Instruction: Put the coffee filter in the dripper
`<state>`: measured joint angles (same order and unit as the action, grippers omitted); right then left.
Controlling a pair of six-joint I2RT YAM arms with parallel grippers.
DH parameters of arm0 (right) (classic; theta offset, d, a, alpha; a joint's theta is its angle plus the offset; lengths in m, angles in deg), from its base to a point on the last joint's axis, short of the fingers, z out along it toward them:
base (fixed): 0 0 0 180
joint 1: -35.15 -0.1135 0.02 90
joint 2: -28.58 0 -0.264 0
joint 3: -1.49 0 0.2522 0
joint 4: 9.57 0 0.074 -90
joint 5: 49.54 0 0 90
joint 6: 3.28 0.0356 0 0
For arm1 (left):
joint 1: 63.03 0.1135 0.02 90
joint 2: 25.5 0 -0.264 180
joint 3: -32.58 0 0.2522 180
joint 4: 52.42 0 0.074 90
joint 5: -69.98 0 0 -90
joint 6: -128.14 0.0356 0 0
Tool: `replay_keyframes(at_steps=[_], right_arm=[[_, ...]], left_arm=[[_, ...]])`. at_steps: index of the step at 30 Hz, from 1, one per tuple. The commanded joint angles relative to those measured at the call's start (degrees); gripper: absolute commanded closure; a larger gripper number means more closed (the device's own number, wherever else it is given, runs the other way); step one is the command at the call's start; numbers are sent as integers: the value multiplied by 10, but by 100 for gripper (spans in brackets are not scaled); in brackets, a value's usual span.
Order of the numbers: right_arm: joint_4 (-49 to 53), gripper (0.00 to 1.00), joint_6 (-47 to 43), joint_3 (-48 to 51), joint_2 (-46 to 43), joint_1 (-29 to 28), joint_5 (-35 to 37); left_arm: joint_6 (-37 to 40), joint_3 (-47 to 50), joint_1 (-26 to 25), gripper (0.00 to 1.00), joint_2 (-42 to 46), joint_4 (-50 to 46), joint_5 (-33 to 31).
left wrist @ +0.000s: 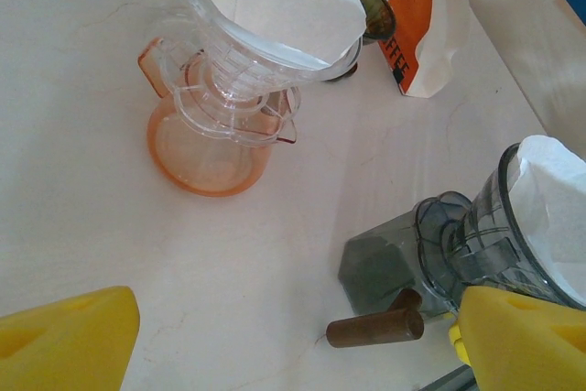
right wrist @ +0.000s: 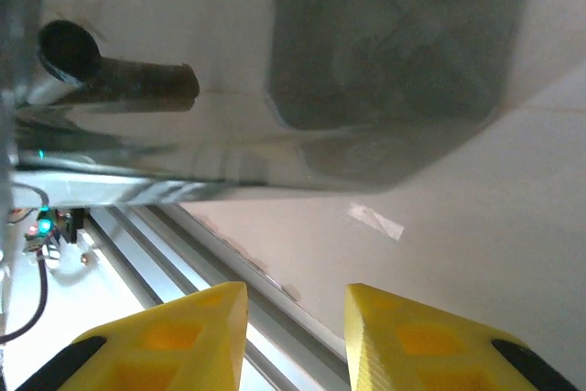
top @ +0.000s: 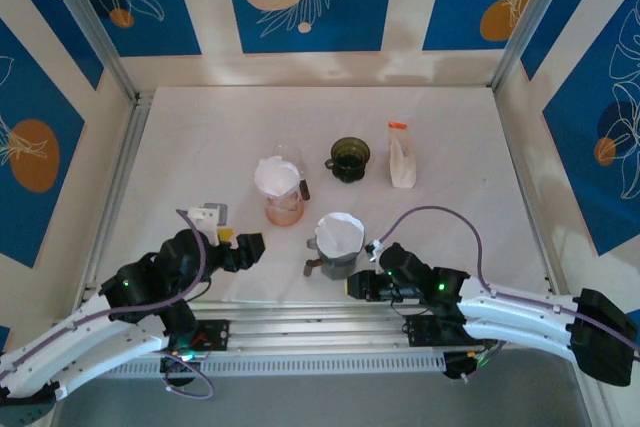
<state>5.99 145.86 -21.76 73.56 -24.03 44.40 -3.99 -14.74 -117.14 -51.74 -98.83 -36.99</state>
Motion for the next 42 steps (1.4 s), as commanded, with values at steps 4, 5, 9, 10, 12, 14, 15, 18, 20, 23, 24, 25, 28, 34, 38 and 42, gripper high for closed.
replay_keyframes(at_steps=[4,5,9,10,12,14,15,18,20,23,24,25,28,34,38,42], right_arm=[[-97,67,26,11,63,8,-14],[-108,68,26,9,74,10,-13],[-154,68,25,4,112,18,-6],[-163,68,23,2,120,20,-6],[-175,68,15,-7,140,28,-8],[-187,69,5,-17,163,40,-14],[-194,70,2,-22,175,48,-20],[-204,70,-10,-37,203,67,-26],[-215,70,-15,-45,219,80,-30],[-231,71,-27,-65,253,100,-53],[-235,71,-35,-76,266,107,-63],[-237,71,-40,-85,280,111,-69],[-244,72,-58,-113,327,130,-93],[-275,73,-74,-156,403,150,-116],[-277,74,-85,-184,444,160,-130],[-275,74,-95,-209,471,168,-143]], left_arm=[[-5,-1,8,10,7,-10,3],[-6,-2,8,10,8,-12,2],[-6,-3,10,10,12,-18,0],[-6,-4,10,10,13,-20,-1],[-6,-5,11,10,14,-24,-1],[-6,-5,11,10,17,-27,-2],[-7,-5,11,10,18,-29,-3],[-6,-8,12,10,22,-36,-5],[-6,-10,13,10,23,-43,-6],[-4,-14,13,9,26,-51,-10],[-4,-14,13,10,28,-53,-11],[-4,-16,13,9,29,-56,-12],[-3,-16,14,9,30,-60,-13],[-1,-22,15,9,40,-74,-22],[4,-27,15,9,42,-83,-26],[4,-26,16,9,44,-86,-29]])
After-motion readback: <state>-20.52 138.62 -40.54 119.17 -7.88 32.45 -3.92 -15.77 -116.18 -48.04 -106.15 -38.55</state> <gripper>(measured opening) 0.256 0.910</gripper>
